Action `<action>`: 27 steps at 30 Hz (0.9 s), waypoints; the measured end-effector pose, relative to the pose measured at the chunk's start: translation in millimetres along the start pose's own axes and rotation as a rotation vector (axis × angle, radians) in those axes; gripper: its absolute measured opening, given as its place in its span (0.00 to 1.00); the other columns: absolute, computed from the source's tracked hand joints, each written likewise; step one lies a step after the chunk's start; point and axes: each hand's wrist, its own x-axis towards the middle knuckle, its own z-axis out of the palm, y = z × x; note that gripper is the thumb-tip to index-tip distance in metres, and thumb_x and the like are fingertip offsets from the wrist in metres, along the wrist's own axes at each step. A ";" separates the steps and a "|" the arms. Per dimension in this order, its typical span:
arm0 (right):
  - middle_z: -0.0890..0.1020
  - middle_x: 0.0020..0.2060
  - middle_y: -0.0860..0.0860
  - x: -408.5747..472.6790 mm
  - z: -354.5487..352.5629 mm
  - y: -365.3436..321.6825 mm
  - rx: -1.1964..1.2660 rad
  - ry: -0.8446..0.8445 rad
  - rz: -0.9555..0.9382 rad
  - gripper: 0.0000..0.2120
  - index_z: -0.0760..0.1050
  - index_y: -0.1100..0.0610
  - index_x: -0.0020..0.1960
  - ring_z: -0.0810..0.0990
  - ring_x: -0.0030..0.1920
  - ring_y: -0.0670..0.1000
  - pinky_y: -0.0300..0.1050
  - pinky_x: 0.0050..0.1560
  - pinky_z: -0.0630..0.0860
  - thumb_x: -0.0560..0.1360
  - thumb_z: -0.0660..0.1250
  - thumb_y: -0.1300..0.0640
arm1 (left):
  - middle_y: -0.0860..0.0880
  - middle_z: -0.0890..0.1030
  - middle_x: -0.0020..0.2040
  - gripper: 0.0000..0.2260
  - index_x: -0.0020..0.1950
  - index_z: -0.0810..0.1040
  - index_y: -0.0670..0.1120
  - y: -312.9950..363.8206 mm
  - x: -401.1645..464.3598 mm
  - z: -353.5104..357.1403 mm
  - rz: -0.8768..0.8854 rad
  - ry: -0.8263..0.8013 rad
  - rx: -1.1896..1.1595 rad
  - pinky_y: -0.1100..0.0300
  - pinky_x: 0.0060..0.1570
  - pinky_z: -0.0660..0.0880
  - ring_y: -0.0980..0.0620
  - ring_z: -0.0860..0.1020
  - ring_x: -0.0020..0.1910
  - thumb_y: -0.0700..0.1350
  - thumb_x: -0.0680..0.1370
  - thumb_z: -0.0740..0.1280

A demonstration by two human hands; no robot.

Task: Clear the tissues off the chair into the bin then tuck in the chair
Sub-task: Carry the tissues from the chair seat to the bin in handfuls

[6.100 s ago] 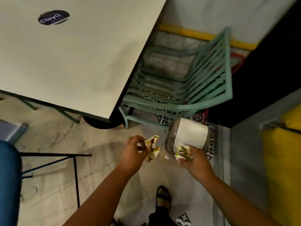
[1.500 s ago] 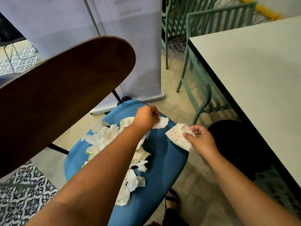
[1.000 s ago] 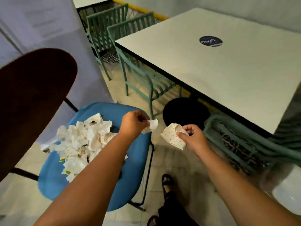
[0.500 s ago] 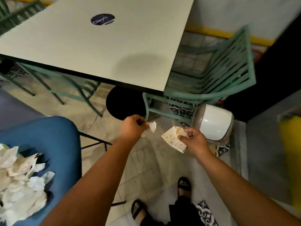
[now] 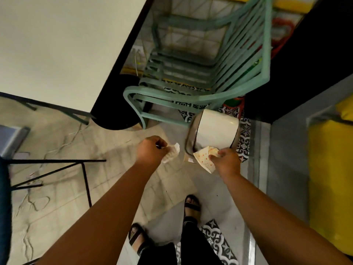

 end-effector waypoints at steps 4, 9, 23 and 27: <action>0.80 0.54 0.62 23.1 6.6 1.5 -0.084 -0.021 -0.001 0.19 0.76 0.61 0.54 0.78 0.54 0.62 0.51 0.53 0.76 0.69 0.74 0.52 | 0.50 0.83 0.40 0.06 0.43 0.81 0.47 7.0 11.9 20.3 -0.019 0.013 0.029 0.62 0.39 0.74 0.52 0.80 0.41 0.47 0.71 0.74; 0.80 0.55 0.63 35.2 19.1 -5.2 -0.118 -0.058 -0.027 0.22 0.75 0.65 0.58 0.79 0.55 0.63 0.50 0.52 0.75 0.72 0.70 0.50 | 0.52 0.81 0.41 0.04 0.44 0.81 0.48 10.0 16.1 38.1 -0.056 0.022 0.066 0.67 0.33 0.70 0.54 0.79 0.42 0.46 0.72 0.74; 0.80 0.51 0.54 16.4 -18.4 50.2 0.165 -0.230 -0.065 0.14 0.75 0.59 0.58 0.79 0.52 0.53 0.44 0.53 0.74 0.74 0.69 0.56 | 0.44 0.82 0.46 0.04 0.45 0.79 0.43 65.5 26.6 130.5 -0.020 -0.077 0.160 0.56 0.48 0.78 0.45 0.80 0.46 0.41 0.72 0.67; 0.81 0.48 0.54 17.5 -28.5 72.1 0.203 -0.202 -0.057 0.11 0.76 0.58 0.55 0.80 0.50 0.56 0.54 0.53 0.78 0.75 0.67 0.55 | 0.43 0.81 0.53 0.11 0.55 0.80 0.41 70.9 37.0 157.7 -0.038 -0.034 0.225 0.53 0.54 0.79 0.44 0.80 0.51 0.41 0.74 0.67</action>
